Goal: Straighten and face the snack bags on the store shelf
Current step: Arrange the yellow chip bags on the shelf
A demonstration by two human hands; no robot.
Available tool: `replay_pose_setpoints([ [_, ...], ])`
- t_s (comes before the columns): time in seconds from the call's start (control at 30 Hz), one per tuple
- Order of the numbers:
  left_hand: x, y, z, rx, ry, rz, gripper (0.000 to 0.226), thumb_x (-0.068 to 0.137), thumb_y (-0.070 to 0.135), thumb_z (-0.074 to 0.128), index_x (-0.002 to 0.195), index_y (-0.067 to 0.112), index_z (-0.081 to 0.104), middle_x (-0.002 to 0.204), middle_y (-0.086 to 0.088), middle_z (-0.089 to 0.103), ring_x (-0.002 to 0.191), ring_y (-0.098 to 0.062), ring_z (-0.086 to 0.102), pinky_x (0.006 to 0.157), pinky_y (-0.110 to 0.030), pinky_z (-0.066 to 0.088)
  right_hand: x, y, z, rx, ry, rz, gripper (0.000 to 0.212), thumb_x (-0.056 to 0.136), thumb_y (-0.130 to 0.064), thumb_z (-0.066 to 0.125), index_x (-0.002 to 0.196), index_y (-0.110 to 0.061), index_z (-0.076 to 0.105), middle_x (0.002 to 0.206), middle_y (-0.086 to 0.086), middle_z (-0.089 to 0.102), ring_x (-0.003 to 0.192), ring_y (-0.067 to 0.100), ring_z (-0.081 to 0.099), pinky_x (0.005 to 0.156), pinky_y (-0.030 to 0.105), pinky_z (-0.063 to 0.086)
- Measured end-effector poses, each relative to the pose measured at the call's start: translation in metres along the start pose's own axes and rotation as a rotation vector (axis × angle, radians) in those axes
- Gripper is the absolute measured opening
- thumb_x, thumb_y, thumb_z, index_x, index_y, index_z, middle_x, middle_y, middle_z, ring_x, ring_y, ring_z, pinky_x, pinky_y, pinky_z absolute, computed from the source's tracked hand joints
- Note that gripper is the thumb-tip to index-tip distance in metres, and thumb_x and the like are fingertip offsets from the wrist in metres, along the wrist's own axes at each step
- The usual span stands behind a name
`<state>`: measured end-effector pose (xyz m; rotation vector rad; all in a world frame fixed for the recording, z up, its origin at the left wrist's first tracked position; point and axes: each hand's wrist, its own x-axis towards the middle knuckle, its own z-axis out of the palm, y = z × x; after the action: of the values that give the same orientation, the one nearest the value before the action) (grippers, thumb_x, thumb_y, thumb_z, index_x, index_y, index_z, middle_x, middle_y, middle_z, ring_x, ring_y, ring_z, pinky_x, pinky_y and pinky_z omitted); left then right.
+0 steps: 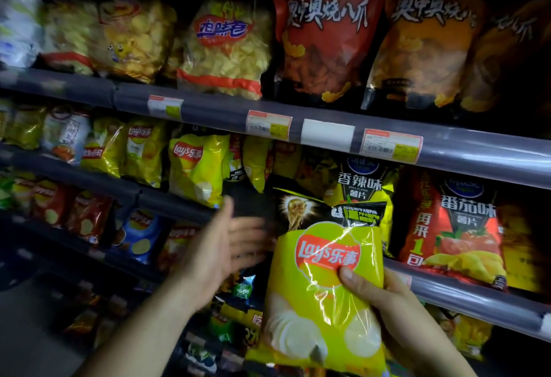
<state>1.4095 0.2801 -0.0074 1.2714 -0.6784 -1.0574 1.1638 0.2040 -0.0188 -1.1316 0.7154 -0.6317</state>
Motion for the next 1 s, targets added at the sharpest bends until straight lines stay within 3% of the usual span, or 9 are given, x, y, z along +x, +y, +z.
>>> replay_pose_setpoints([
  [0.1,-0.009,-0.01,0.013,0.094,-0.208,-0.111,0.062,0.059,0.054,0.086,0.109,0.022,0.071,0.11,-0.004,0.079,0.101,-0.021,0.075,0.091,-0.041,0.056,0.011,-0.004,0.027,0.001,0.084,-0.049,0.056,0.069,-0.026,0.089,0.117,-0.007,0.068,0.107,0.023,0.08,0.097,0.043,0.077,0.091,0.054,0.058],
  [0.2,-0.009,-0.008,0.001,0.144,-0.27,-0.041,0.054,0.063,0.015,0.089,0.113,0.016,0.067,0.102,-0.005,0.08,0.094,-0.02,0.077,0.081,-0.033,0.061,0.022,-0.004,0.049,0.016,0.124,-0.057,0.045,0.077,-0.027,0.081,0.115,-0.005,0.071,0.11,0.023,0.079,0.101,0.042,0.077,0.098,0.057,0.055],
  [0.33,0.009,0.001,-0.025,0.093,-0.307,0.026,0.044,0.064,0.006,0.087,0.103,0.012,0.068,0.093,-0.009,0.081,0.084,-0.018,0.078,0.066,-0.024,0.059,0.034,-0.006,0.068,-0.032,0.197,-0.02,0.048,0.08,-0.036,0.07,0.115,-0.003,0.071,0.108,0.02,0.08,0.102,0.038,0.077,0.103,0.056,0.053],
  [0.43,0.026,0.001,-0.035,0.105,-0.304,0.062,0.027,0.071,0.013,0.075,0.097,0.012,0.07,0.087,-0.002,0.082,0.079,-0.01,0.077,0.063,-0.019,0.058,0.047,-0.005,0.082,-0.09,0.31,-0.033,0.049,0.075,-0.049,0.072,0.11,-0.014,0.071,0.101,0.012,0.083,0.097,0.034,0.079,0.102,0.057,0.054],
  [0.53,0.044,0.011,-0.04,0.155,-0.283,0.101,0.035,0.072,0.03,0.073,0.103,0.014,0.072,0.1,-0.002,0.081,0.093,-0.014,0.077,0.082,-0.029,0.06,0.057,-0.006,0.091,-0.2,0.399,-0.098,0.044,0.079,-0.061,0.067,0.105,-0.026,0.072,0.094,-0.008,0.084,0.092,0.014,0.08,0.094,0.048,0.058],
  [0.6,0.059,0.017,-0.043,0.181,-0.285,0.134,0.038,0.075,0.035,0.073,0.107,0.015,0.072,0.105,-0.003,0.08,0.102,-0.02,0.075,0.091,-0.038,0.058,0.063,-0.007,0.097,-0.23,0.36,-0.132,0.033,0.084,-0.047,0.071,0.109,-0.026,0.071,0.094,-0.01,0.084,0.089,0.011,0.08,0.088,0.046,0.061],
  [0.73,0.09,0.023,-0.048,0.258,-0.243,0.204,0.014,0.087,0.029,0.072,0.101,0.026,0.07,0.101,0.007,0.08,0.095,-0.012,0.075,0.083,-0.026,0.058,0.088,-0.01,0.099,-0.364,0.46,-0.258,0.041,0.079,-0.021,0.083,0.116,-0.014,0.066,0.101,0.006,0.083,0.089,0.024,0.08,0.079,0.043,0.065],
  [0.9,0.124,0.019,-0.038,0.512,-0.017,0.409,0.063,0.087,0.039,0.072,0.141,0.017,0.048,0.132,0.007,0.057,0.127,-0.015,0.053,0.105,-0.035,0.044,0.138,-0.017,0.099,-0.577,0.695,-0.434,0.041,0.083,-0.029,0.083,0.113,-0.014,0.058,0.104,0.005,0.076,0.092,0.024,0.073,0.077,0.042,0.061],
  [1.0,0.143,0.014,-0.03,0.636,0.114,0.496,0.071,0.086,0.044,0.07,0.144,0.011,0.046,0.139,-0.006,0.059,0.13,-0.027,0.054,0.106,-0.045,0.045,0.163,-0.02,0.101,-0.774,0.772,-0.461,0.044,0.084,-0.038,0.077,0.115,-0.014,0.058,0.11,0.009,0.069,0.101,0.028,0.066,0.083,0.04,0.057],
])
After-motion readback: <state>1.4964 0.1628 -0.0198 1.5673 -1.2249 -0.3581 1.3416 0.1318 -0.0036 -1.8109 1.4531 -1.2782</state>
